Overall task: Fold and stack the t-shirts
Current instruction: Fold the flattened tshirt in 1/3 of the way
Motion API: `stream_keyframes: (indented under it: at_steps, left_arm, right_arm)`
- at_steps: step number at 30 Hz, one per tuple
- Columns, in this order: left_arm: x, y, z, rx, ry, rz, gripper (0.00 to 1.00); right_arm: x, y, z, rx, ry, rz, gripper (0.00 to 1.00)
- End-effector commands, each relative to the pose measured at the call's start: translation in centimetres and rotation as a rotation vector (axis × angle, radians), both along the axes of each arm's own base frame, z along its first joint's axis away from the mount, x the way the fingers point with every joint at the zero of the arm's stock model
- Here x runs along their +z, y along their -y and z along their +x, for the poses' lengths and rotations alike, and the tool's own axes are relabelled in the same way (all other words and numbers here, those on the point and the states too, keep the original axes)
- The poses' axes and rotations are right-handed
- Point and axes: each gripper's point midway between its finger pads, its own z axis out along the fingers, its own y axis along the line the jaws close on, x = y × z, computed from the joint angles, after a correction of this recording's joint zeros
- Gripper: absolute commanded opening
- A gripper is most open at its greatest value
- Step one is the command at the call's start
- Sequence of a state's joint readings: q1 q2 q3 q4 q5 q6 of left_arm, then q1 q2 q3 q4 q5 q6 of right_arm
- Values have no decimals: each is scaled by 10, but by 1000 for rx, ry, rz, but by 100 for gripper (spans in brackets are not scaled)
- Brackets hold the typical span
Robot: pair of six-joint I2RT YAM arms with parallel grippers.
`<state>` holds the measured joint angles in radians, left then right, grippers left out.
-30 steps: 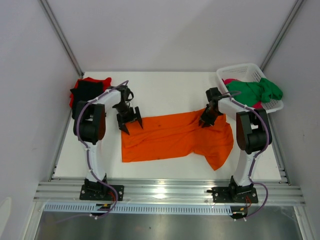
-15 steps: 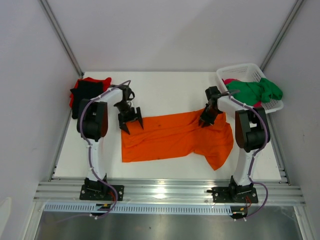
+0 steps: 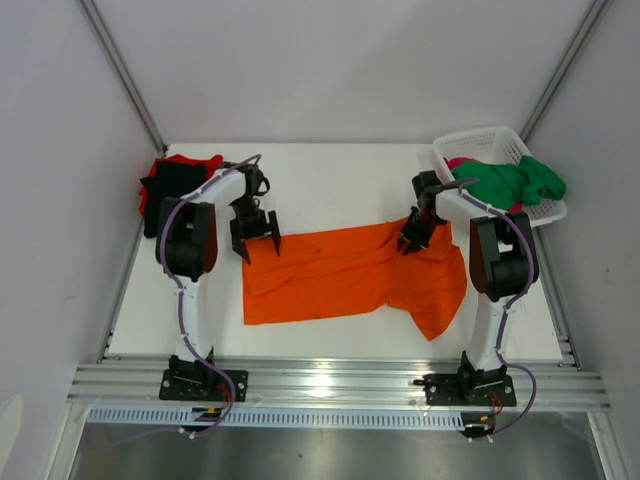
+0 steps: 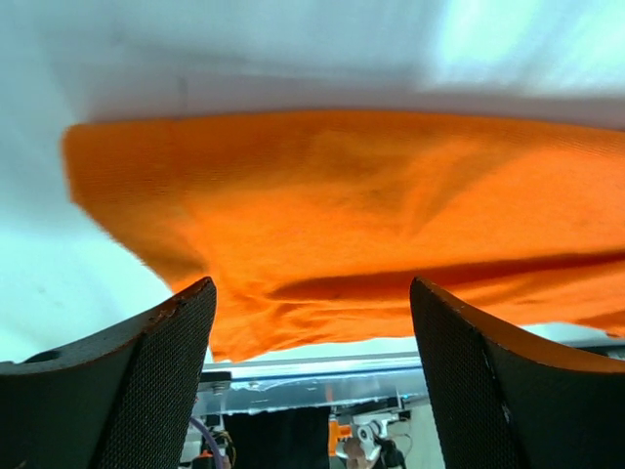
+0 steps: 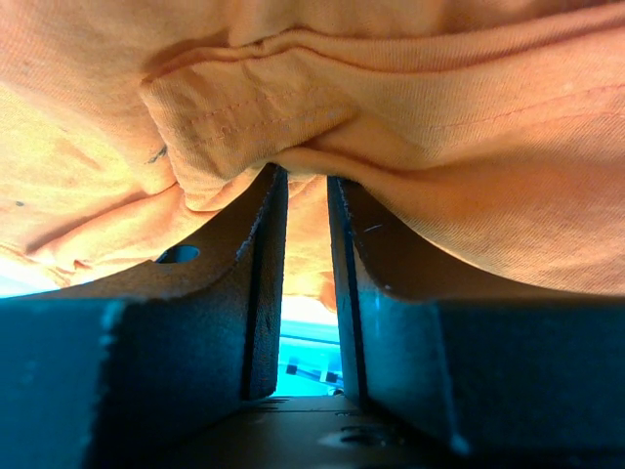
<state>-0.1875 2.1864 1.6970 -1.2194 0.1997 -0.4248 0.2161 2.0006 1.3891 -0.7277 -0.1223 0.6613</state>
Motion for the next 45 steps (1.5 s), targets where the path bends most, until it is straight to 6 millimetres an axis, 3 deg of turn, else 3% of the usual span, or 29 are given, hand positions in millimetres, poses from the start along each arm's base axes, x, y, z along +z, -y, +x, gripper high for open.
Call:
stream_keyframes:
  at_steps: [1,6,10,15,18,22,37,45]
  left_arm:
    - [7,-14,3,-30,22,87,83]
    - [5,6,-4,-22,6,-29,83]
    - [8,10,-8,-41,14,-15,86]
    - [22,48,-27,-113,46,-101,87]
    - [20,65,-50,-108,20,-164,88]
    - [13,90,-64,-125,15,-255,100]
    - [-22,95,-79,-99,-84,-249,99]
    - [-29,92,-85,-93,-101,-236,99]
  right_arm:
    - [-26,4,-7,10,-59,-26,25]
    - [-21,4,-5,13,-45,-22,25]
    - [-17,5,-3,17,-30,-30,25]
    - [-14,3,-4,26,-14,-20,25]
    - [-14,4,-6,31,-16,-23,25]
    - [-13,2,-6,32,-12,-20,25]
    - [-3,-1,-7,52,3,-10,25]
    - [-3,-3,-10,61,-10,-3,25]
